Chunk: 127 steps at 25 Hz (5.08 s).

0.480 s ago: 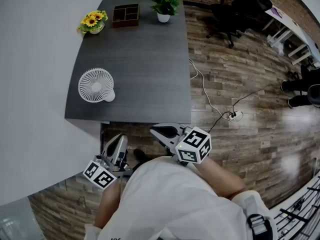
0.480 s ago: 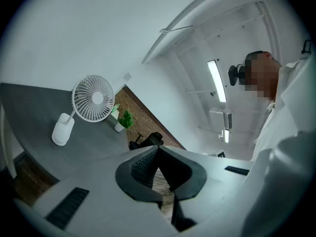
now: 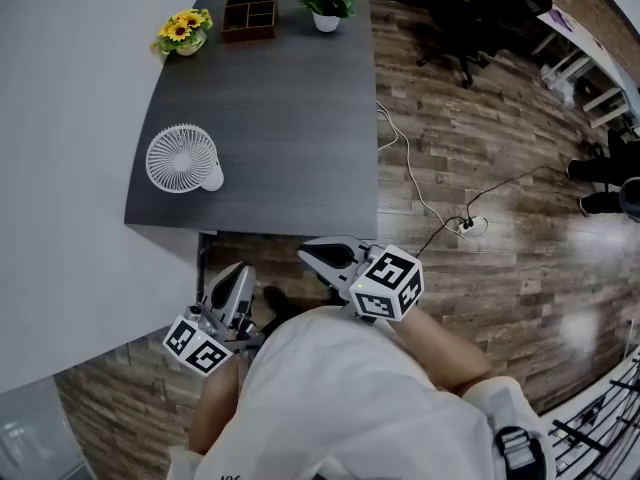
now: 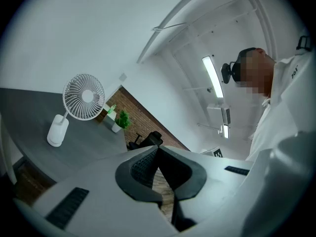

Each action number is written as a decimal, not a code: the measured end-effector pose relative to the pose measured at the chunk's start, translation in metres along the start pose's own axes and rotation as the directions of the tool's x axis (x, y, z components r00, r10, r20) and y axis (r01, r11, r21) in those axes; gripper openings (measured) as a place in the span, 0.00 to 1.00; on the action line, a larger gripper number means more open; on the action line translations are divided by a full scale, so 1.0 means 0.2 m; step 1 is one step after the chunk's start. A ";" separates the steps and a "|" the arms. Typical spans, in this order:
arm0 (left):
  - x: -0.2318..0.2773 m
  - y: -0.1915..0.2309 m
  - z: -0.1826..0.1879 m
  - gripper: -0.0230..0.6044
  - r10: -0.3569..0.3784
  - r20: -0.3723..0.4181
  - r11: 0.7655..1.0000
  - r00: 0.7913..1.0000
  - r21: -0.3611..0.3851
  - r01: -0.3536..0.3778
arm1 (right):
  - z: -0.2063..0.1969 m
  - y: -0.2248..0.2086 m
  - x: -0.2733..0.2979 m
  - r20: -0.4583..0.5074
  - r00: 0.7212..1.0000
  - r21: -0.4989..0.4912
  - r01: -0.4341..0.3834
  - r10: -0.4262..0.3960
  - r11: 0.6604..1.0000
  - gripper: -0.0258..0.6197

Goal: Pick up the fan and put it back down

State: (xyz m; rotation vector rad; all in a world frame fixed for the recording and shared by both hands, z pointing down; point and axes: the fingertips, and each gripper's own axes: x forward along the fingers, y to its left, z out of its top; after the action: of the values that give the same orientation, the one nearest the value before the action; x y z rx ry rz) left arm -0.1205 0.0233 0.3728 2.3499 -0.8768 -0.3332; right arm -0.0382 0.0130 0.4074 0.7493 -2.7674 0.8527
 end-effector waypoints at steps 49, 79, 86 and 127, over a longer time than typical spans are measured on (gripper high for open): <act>-0.13 0.41 0.34 0.04 0.303 0.196 0.951 0.933 0.006 -0.310 | 0.19 -0.31 0.20 -0.020 1.000 -0.171 0.006 -0.010 0.985 0.28; -0.18 1.01 0.77 0.38 0.187 0.113 0.968 0.976 0.150 -0.203 | 0.58 -0.38 0.98 -0.013 0.994 -0.310 0.101 -0.111 0.945 0.36; -0.09 1.12 0.75 0.41 0.188 0.030 0.970 0.982 0.149 -0.190 | 0.62 -0.46 1.09 -0.069 0.996 -0.331 0.034 -0.060 0.943 0.42; 0.08 1.16 0.73 0.41 0.130 0.053 0.986 0.990 0.097 -0.134 | 0.60 -0.44 1.20 -0.089 0.987 -0.140 -0.143 0.131 0.980 0.48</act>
State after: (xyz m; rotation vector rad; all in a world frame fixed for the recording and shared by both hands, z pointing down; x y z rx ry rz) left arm -0.2884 -0.1920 0.4006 2.3686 -1.0890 -0.2965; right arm -0.2017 -0.2173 0.4187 0.4934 -2.7982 0.6758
